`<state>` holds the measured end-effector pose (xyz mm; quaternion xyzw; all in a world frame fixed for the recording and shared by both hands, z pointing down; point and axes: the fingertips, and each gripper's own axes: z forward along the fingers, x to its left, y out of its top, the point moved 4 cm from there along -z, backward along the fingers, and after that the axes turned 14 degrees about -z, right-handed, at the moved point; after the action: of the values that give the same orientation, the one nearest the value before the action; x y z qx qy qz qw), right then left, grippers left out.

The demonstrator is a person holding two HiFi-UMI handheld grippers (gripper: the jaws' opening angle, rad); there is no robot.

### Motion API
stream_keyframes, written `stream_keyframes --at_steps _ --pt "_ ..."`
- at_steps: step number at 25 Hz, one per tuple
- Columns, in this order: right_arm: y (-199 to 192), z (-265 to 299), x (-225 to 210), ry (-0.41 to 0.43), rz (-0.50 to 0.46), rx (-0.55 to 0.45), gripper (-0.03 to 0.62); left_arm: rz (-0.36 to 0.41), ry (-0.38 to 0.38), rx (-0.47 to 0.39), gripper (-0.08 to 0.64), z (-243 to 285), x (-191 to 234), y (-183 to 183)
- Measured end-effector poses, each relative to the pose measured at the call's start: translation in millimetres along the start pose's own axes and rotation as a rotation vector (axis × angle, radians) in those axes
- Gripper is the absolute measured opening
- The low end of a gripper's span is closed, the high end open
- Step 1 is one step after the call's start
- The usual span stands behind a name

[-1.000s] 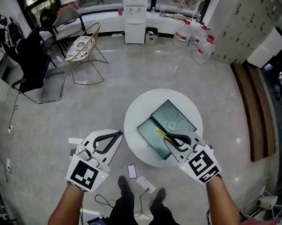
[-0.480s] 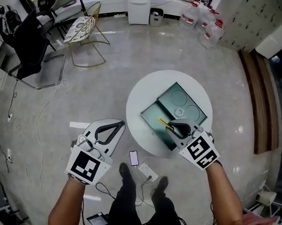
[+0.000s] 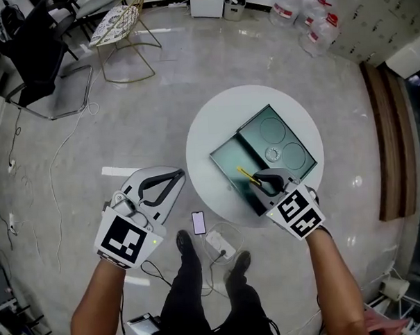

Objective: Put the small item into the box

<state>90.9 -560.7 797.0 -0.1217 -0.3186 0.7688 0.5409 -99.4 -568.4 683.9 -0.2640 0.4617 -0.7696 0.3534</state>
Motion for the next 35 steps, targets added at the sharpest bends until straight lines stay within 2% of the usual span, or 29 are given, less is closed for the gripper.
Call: stream_keyframes --at_steps 9,19,23,29,35 --pt "-24 29 11 0.023 0.014 0.065 0.077 -0.009 0.003 0.002 0.017 1 6 -21" --pt "-15 1 11 0.037 0.023 0.092 0.08 0.011 0.023 -0.01 0.017 -17 -2 20" --pt "-2 -19 17 0.018 0.014 0.082 0.103 0.03 0.035 -0.023 0.017 -33 -11 37" --pt "38 -86 16 -0.05 0.016 0.005 0.103 0.045 0.055 -0.051 0.017 -68 -35 83" --pt "109 -193 25 -0.144 0.02 -0.178 0.086 0.073 0.076 -0.094 0.017 -119 -72 148"
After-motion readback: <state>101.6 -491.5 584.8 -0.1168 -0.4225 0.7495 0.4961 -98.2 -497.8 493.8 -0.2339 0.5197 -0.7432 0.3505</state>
